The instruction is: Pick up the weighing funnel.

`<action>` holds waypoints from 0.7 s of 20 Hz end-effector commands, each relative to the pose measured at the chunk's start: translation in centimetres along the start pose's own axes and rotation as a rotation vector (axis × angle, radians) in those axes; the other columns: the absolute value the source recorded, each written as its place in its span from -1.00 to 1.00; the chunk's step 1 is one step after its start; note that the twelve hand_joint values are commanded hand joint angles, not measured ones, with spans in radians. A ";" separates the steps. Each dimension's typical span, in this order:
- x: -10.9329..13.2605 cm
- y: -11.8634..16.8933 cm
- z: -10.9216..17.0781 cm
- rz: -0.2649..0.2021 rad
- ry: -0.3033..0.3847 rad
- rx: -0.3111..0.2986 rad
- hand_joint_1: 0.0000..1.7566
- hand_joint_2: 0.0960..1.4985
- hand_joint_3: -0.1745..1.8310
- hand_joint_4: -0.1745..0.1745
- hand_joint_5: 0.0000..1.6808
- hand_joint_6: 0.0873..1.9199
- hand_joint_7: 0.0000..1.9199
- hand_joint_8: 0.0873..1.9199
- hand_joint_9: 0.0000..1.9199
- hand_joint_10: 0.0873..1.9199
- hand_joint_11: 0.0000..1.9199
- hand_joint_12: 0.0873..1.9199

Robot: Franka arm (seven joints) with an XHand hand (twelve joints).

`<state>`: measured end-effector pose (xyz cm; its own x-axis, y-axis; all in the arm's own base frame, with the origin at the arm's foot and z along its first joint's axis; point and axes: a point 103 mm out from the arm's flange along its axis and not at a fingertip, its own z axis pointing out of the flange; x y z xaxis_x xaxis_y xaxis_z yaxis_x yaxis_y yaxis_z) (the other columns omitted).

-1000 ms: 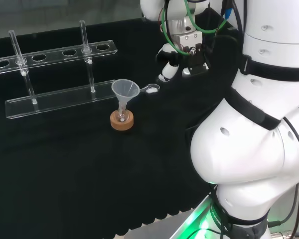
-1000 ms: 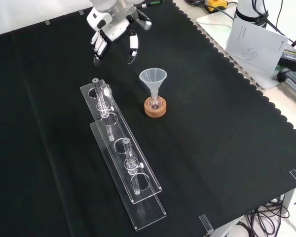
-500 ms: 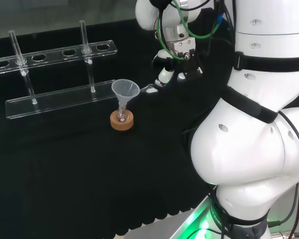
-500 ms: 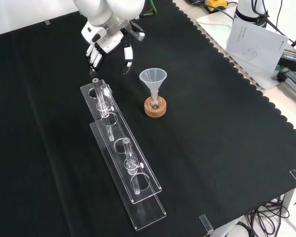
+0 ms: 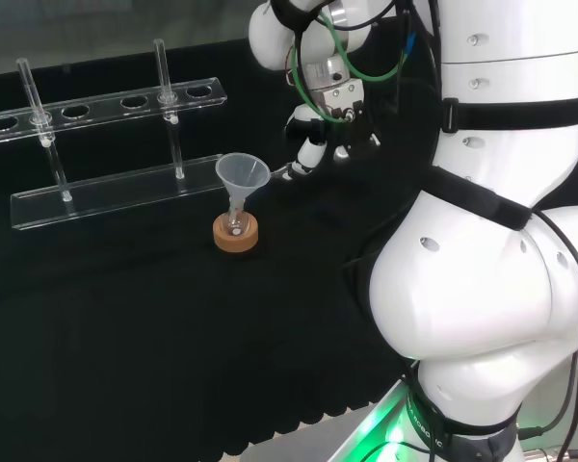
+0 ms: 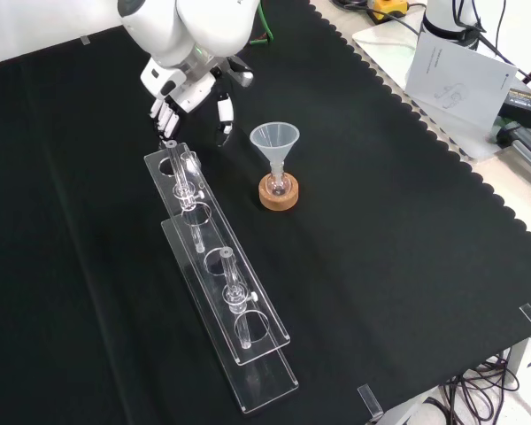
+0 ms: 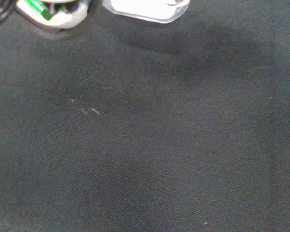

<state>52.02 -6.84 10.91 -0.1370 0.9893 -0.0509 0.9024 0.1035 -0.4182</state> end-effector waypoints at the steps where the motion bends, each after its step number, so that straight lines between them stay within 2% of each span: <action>1: 0.5 0.3 0.5 -0.005 -0.033 0.012 -0.06 -0.28 -0.28 -0.12 -0.35 -1.00 -0.59 -0.35 -0.37 -0.46 -0.63 0.41; 14: 0.6 2.2 1.9 0.017 -0.052 0.000 -0.02 -0.27 -0.27 -0.14 -0.28 -1.00 -0.54 -0.35 -0.32 -0.47 -0.60 0.38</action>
<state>52.68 -6.12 8.94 -0.1432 0.9846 -0.1002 0.9037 0.0888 -0.4188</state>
